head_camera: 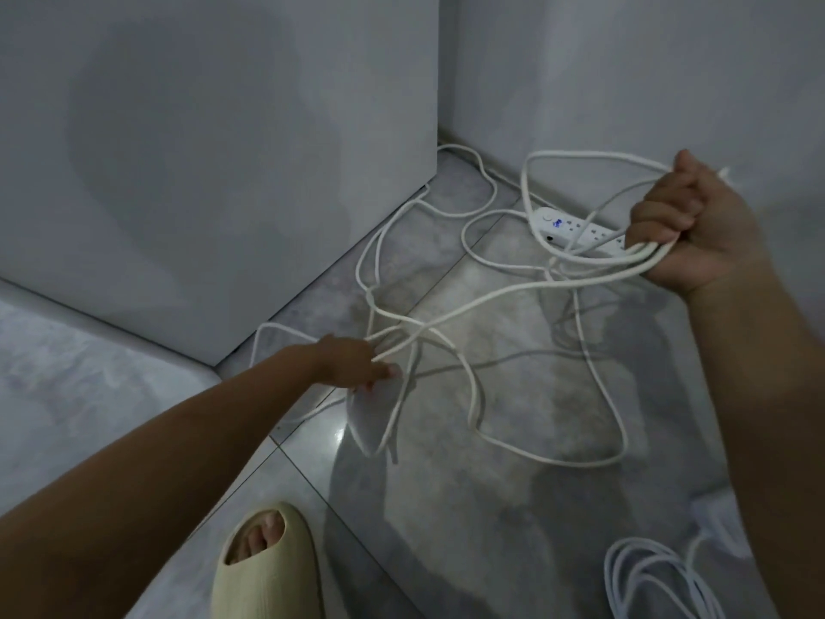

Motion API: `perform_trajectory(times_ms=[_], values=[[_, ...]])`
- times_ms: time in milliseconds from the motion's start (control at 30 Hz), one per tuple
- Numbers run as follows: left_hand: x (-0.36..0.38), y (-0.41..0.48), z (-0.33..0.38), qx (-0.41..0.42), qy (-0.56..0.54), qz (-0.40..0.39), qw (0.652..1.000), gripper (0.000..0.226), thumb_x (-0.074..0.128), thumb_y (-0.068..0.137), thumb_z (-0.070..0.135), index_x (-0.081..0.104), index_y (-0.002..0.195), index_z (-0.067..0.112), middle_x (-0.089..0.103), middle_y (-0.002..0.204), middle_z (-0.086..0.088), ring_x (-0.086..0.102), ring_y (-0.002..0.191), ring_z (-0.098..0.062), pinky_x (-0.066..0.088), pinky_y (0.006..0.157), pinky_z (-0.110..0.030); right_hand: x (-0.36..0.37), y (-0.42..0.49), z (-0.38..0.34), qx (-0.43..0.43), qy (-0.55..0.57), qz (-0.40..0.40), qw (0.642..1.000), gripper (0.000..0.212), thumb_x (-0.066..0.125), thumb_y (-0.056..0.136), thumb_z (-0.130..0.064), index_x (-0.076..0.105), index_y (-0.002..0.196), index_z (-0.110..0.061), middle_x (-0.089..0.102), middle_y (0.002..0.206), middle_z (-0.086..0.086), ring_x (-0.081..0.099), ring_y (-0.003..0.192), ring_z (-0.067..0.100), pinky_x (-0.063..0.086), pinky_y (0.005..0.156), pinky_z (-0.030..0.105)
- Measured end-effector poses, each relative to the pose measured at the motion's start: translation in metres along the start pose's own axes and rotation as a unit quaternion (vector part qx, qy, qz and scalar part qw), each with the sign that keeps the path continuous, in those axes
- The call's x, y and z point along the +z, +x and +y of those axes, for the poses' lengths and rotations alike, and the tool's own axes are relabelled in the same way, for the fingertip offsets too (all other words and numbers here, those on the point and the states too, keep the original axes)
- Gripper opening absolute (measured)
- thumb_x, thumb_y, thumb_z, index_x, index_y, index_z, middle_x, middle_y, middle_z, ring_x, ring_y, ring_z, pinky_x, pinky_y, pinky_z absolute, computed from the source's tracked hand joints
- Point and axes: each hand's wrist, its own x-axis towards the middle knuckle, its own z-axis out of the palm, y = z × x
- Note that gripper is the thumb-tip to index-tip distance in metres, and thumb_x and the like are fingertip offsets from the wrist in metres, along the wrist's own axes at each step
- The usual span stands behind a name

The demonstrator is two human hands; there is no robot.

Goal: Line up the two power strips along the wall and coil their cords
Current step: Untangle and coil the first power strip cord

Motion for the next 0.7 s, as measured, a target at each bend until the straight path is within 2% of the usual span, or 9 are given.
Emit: perform_trajectory(times_ms=[133, 233, 300, 367, 400, 467, 500, 567, 700], values=[[-0.029, -0.001, -0.007, 0.006, -0.055, 0.008, 0.998, 0.059, 0.039, 0.097, 0.050, 0.076, 0.090, 0.004, 0.067, 0.079, -0.010, 0.053, 0.064, -0.013, 0.040, 0.076, -0.023, 0.010, 0.004, 0.022, -0.014, -0.048, 0.062, 0.997, 0.052, 0.047, 0.094, -0.041, 0.050, 0.045, -0.023, 0.031, 0.034, -0.008, 0.028, 0.030, 0.004, 0.020, 0.032, 0.014], [-0.058, -0.011, -0.016, -0.046, -0.253, -0.032, 0.966, 0.051, 0.058, 0.084, 0.057, 0.062, 0.071, 0.009, 0.063, 0.055, 0.000, 0.057, 0.046, -0.010, 0.048, 0.063, -0.023, 0.021, 0.004, 0.035, -0.015, -0.128, 0.071, 0.989, 0.049, 0.049, 0.093, -0.042, 0.047, 0.047, -0.024, 0.026, 0.034, -0.009, 0.024, 0.028, 0.003, 0.016, 0.030, 0.014], [-0.081, -0.019, -0.023, -0.034, -0.422, -0.065, 0.904, 0.049, 0.070, 0.064, 0.060, 0.048, 0.062, 0.017, 0.043, 0.049, 0.004, 0.039, 0.034, -0.005, 0.038, 0.041, -0.015, 0.030, 0.004, 0.047, -0.017, -0.197, 0.075, 0.977, 0.044, 0.048, 0.096, -0.040, 0.044, 0.055, -0.023, 0.024, 0.036, -0.011, 0.020, 0.029, 0.002, 0.015, 0.029, 0.014], [-0.104, -0.024, -0.030, 0.009, -0.629, -0.132, 0.766, 0.048, 0.083, 0.053, 0.051, 0.047, 0.060, 0.019, 0.035, 0.047, 0.008, 0.031, 0.028, 0.001, 0.029, 0.026, -0.010, 0.038, 0.005, 0.061, -0.039, -0.287, 0.092, 0.953, 0.039, 0.050, 0.097, -0.036, 0.040, 0.062, -0.021, 0.024, 0.037, -0.010, 0.019, 0.030, 0.003, 0.014, 0.030, 0.014], [-0.113, -0.026, -0.031, 0.021, -0.703, -0.155, 0.694, 0.046, 0.089, 0.052, 0.040, 0.050, 0.061, 0.016, 0.035, 0.045, 0.007, 0.033, 0.026, -0.001, 0.029, 0.023, -0.009, 0.041, 0.006, 0.069, -0.048, -0.329, 0.098, 0.938, 0.037, 0.051, 0.096, -0.035, 0.040, 0.064, -0.020, 0.025, 0.038, -0.010, 0.020, 0.030, 0.003, 0.015, 0.031, 0.014], [-0.122, -0.023, -0.024, 0.018, -0.778, -0.141, 0.612, 0.032, 0.080, 0.072, 0.025, 0.051, 0.068, 0.011, 0.037, 0.040, 0.005, 0.036, 0.023, -0.004, 0.031, 0.023, -0.012, 0.049, 0.007, 0.086, -0.056, -0.380, 0.104, 0.917, 0.035, 0.055, 0.095, -0.033, 0.042, 0.065, -0.020, 0.029, 0.038, -0.010, 0.021, 0.032, 0.005, 0.016, 0.034, 0.015], [-0.123, -0.018, -0.017, 0.007, -0.797, -0.107, 0.594, 0.028, 0.062, 0.089, 0.024, 0.048, 0.069, 0.011, 0.035, 0.037, 0.005, 0.036, 0.022, -0.005, 0.034, 0.025, -0.015, 0.053, 0.008, 0.094, -0.056, -0.394, 0.105, 0.912, 0.034, 0.056, 0.094, -0.032, 0.043, 0.066, -0.019, 0.030, 0.039, -0.010, 0.022, 0.033, 0.006, 0.017, 0.035, 0.015], [-0.123, -0.011, 0.004, -0.012, -0.824, -0.039, 0.564, 0.038, 0.032, 0.102, 0.025, 0.043, 0.069, 0.011, 0.032, 0.032, 0.005, 0.032, 0.021, -0.004, 0.032, 0.025, -0.017, 0.060, 0.009, 0.106, -0.060, -0.415, 0.108, 0.901, 0.033, 0.057, 0.094, -0.031, 0.043, 0.066, -0.018, 0.032, 0.038, -0.010, 0.023, 0.034, 0.007, 0.018, 0.037, 0.016], [-0.123, -0.010, 0.053, 0.012, -0.847, 0.064, 0.528, 0.039, 0.024, 0.101, 0.019, 0.037, 0.065, 0.014, 0.029, 0.032, 0.006, 0.025, 0.021, -0.002, 0.017, 0.022, -0.012, 0.061, 0.011, 0.110, -0.057, -0.431, 0.121, 0.892, 0.034, 0.057, 0.094, -0.034, 0.050, 0.066, -0.015, 0.034, 0.039, -0.009, 0.026, 0.037, 0.008, 0.021, 0.039, 0.018]])
